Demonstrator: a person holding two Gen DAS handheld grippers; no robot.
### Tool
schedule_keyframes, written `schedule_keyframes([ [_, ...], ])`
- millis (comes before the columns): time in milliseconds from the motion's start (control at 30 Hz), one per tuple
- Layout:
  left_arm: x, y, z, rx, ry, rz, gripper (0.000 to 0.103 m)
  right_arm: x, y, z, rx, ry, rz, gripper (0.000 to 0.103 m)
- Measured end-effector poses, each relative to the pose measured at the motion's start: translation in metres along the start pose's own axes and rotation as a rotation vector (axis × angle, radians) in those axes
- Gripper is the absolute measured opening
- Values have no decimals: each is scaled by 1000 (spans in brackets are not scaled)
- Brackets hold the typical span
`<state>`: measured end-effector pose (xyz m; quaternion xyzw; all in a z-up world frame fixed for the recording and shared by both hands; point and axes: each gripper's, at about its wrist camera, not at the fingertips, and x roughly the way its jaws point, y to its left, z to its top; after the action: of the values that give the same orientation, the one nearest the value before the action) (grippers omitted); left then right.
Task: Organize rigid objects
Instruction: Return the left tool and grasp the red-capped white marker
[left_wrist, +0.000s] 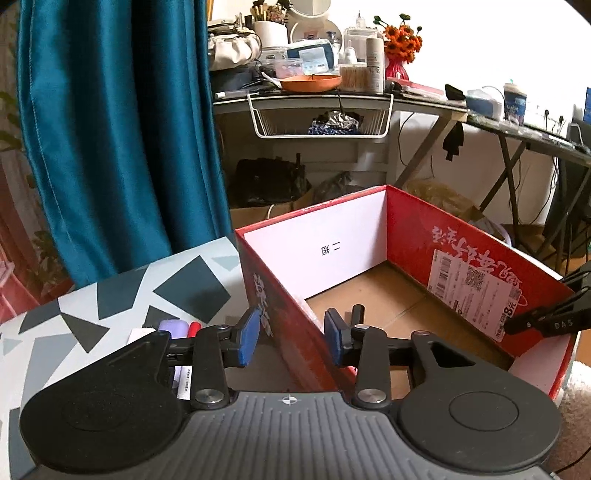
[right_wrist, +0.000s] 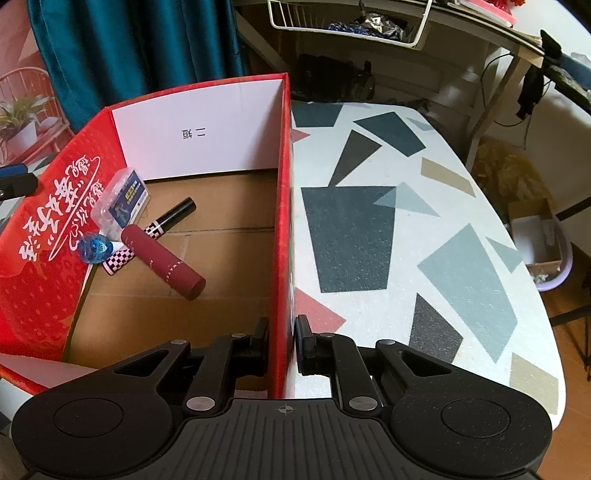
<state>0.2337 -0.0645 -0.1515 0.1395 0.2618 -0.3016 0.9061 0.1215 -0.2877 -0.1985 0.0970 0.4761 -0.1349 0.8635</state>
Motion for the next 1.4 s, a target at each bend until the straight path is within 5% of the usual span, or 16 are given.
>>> schedule_keyframes([
  [300,-10,35,-13,-90,11,28,48,1,-1,1,2,4,-1,13],
  [533,2,83,-47,-220,155,84,48,1,1,1,-15,7,-7,13],
  [800,23,83,-49,-135,212,81,47,0,3,1,-30,12,-9,14],
  [1000,55,89,-44,-147,232,108,23,1,3,3,-36,21,-7,16],
  [1400,103,86,-38,-93,285,158,17,2,3,4,-49,30,10,17],
])
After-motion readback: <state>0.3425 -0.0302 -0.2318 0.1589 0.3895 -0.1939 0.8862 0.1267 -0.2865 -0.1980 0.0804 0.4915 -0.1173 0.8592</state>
